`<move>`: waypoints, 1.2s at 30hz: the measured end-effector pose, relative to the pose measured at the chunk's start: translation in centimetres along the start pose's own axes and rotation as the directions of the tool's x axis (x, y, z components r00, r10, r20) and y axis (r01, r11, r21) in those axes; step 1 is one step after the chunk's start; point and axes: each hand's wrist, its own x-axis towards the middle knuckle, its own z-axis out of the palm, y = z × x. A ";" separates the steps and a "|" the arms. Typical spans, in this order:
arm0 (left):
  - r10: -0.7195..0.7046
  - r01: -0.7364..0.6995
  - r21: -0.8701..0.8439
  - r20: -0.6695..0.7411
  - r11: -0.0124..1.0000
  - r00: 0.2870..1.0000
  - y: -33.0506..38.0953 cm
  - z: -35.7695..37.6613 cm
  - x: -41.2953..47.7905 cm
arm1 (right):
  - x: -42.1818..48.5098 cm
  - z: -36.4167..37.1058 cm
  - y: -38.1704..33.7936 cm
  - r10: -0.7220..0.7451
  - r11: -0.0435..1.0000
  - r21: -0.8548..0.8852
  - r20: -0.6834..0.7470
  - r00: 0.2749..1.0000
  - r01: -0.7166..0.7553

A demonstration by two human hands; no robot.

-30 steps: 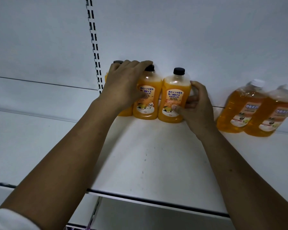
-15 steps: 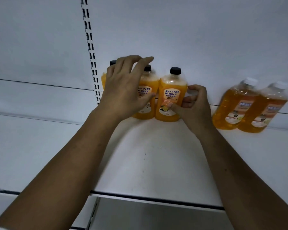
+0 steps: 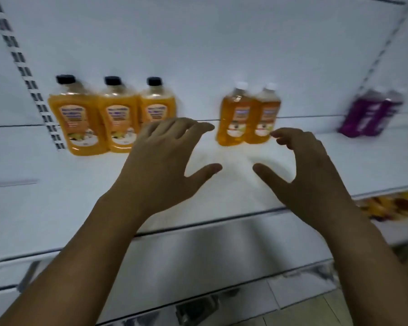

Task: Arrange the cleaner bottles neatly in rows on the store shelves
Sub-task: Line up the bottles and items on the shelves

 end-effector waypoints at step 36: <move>0.376 -0.075 -0.526 0.495 0.847 0.784 52.3 41.8 14.5 | -19.2 -19.7 56.8 0.576 0.808 -0.221 0.102 0.811 -0.546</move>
